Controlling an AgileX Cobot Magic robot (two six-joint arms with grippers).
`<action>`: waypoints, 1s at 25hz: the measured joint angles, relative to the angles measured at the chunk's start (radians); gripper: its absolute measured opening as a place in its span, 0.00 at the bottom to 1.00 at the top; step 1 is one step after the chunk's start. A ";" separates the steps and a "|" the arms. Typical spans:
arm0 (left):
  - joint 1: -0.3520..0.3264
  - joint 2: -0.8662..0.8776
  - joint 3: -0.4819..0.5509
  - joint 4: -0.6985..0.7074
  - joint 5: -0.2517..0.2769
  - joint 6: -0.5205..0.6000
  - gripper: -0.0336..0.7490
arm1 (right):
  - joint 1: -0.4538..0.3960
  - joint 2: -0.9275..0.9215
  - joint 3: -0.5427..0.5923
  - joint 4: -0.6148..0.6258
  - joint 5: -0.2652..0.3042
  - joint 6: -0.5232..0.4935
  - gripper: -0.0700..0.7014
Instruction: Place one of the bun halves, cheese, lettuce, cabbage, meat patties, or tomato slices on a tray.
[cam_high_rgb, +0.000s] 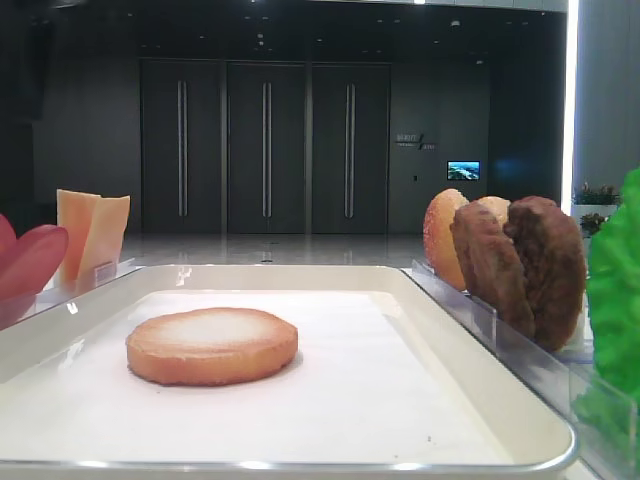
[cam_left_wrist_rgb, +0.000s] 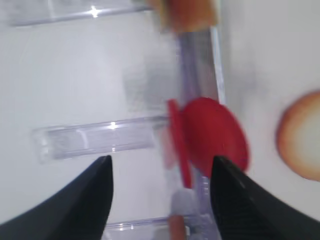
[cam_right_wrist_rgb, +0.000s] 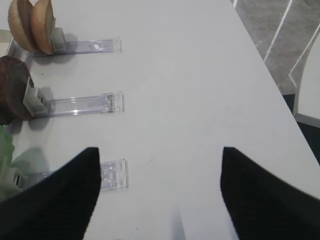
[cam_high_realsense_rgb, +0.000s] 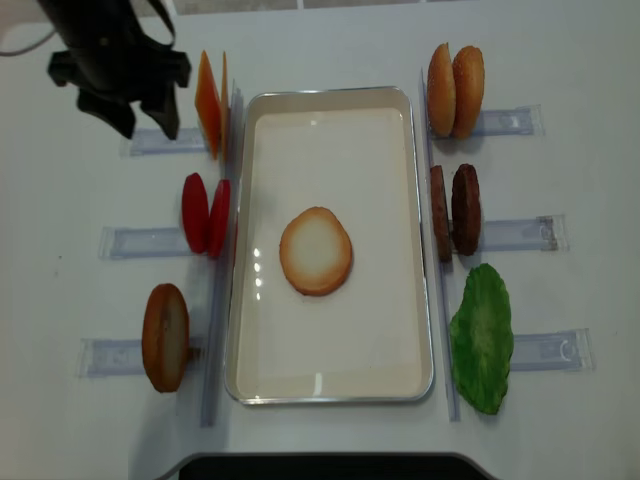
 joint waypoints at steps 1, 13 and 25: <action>0.039 -0.007 0.000 0.003 0.000 0.007 0.64 | 0.000 0.000 0.000 0.000 0.000 0.000 0.72; 0.135 -0.396 0.400 0.055 0.002 0.040 0.64 | 0.000 0.000 0.000 0.000 0.000 0.000 0.72; 0.135 -1.080 0.911 0.044 -0.054 0.026 0.64 | 0.000 0.000 0.000 0.000 0.000 0.000 0.72</action>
